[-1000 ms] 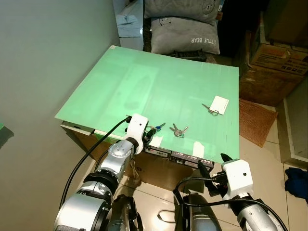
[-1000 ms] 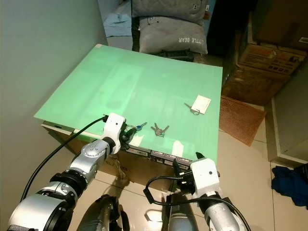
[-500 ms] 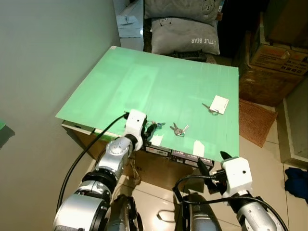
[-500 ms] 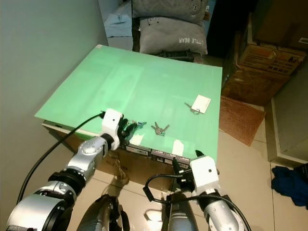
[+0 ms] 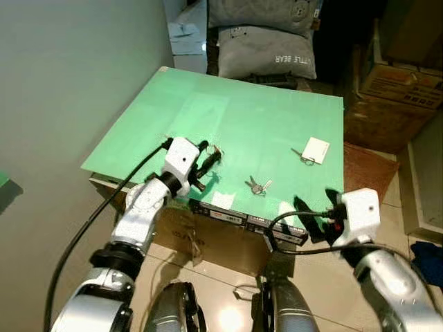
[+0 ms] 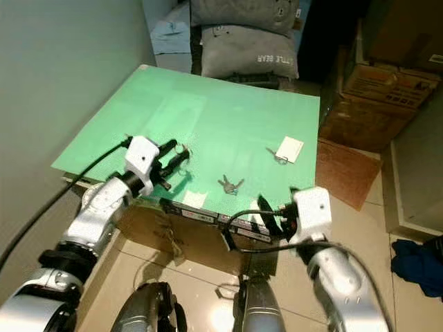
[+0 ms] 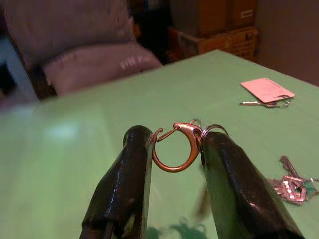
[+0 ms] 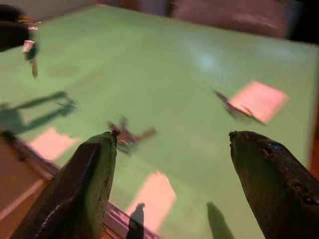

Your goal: Hang keys on a hook

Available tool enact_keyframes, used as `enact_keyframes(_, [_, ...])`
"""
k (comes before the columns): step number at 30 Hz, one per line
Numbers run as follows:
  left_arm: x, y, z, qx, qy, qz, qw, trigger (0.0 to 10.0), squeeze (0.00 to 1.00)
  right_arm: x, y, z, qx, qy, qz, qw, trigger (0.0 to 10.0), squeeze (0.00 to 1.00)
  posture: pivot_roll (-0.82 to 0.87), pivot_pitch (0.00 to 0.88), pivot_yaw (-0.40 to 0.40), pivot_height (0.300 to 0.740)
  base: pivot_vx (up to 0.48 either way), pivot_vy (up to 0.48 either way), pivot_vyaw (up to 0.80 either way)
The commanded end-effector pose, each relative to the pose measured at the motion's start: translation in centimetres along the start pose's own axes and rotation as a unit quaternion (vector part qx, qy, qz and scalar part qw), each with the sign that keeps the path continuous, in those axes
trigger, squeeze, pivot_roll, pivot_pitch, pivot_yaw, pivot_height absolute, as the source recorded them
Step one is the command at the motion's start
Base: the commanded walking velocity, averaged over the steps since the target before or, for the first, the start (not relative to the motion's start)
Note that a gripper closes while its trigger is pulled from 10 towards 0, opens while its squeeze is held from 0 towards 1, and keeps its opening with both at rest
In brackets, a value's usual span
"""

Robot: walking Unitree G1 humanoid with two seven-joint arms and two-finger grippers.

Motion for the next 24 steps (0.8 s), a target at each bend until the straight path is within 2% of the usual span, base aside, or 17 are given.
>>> enact_keyframes(1, [-0.1,0.3,0.7,0.026,-0.031,0.005,0.999,0.0,0.0,-0.1,0.4,-0.6,0.0,0.054,-0.002,0.999,10.0,0.0,-0.24,0.157,0.049,0.661,0.0,0.0,0.0])
enact_keyframes(4, [-0.3,1.3,0.8,0.054,-0.056,0.019,0.997,0.0,0.0,0.3,2.0,-0.5,-0.019,0.119,0.008,0.993,10.0,0.0,-0.23,0.147,0.05,0.661,0.0,0.0,0.0])
enact_keyframes(6, [-0.3,1.8,0.8,0.063,-0.066,0.027,0.995,0.0,0.0,0.4,2.6,-0.4,-0.024,0.139,0.007,0.99,10.0,0.0,-0.23,0.145,0.048,0.661,0.0,0.0,0.0])
enact_keyframes(9, [-0.3,2.8,0.7,0.091,-0.084,0.039,0.992,0.0,0.0,0.4,3.3,0.0,-0.056,0.186,-0.008,0.981,10.0,0.0,-0.22,0.137,0.051,0.661,0.0,0.0,0.0])
enact_keyframes(10, [-0.3,2.8,0.7,0.091,-0.084,0.039,0.992,0.0,0.0,0.4,3.3,0.0,-0.056,0.186,-0.008,0.981,10.0,0.0,-0.22,0.137,0.051,0.661,0.0,0.0,0.0])
enact_keyframes(11, [-0.4,3.6,0.6,0.119,-0.093,0.048,0.987,0.0,0.0,0.5,4.2,0.6,-0.075,0.205,-0.008,0.976,10.0,0.0,-0.21,0.126,0.052,0.661,0.0,0.0,0.0])
enact_keyframes(12, [-0.4,3.6,0.6,0.119,-0.093,0.048,0.987,0.0,0.0,0.5,4.2,0.6,-0.075,0.205,-0.008,0.976,10.0,0.0,-0.21,0.126,0.052,0.661,0.0,0.0,0.0])
enact_keyframes(14, [-0.5,4.1,0.4,0.147,-0.099,0.054,0.983,0.0,0.0,0.8,4.8,1.2,-0.077,0.213,-0.007,0.974,10.0,0.0,-0.21,0.12,0.054,0.661,0.0,0.0,0.0])
enact_keyframes(18, [-0.6,4.7,0.3,0.18,-0.101,0.062,0.977,0.0,0.0,1.3,5.7,1.9,-0.053,0.204,0.006,0.978,10.0,0.0,-0.2,0.114,0.056,0.661,0.0,0.0,0.0])
enact_keyframes(19, [-0.6,5.0,0.3,0.207,-0.1,0.069,0.971,0.0,0.0,1.6,6.4,2.4,-0.018,0.19,0.02,0.981,10.0,0.0,-0.2,0.113,0.055,0.661,0.0,0.0,0.0])
enact_keyframes(24, [-1.0,5.7,0.7,0.284,-0.097,0.09,0.95,0.0,0.0,1.7,7.8,2.4,0.068,0.194,0.052,0.977,10.0,0.0,-0.2,0.11,0.059,0.661,0.0,0.0,0.0])
Point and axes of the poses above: a point about 5 cm out from each wrist's last joint towards the gripper, its own x axis pointing out of the wrist towards the gripper, its own y axis along the axis of the wrist's last joint, z = x × y, the point moved 1 cm from there along x, pointing out of the wrist towards the gripper, and after that the axes turned 4 degrees about -x, right-handed, at the moved point
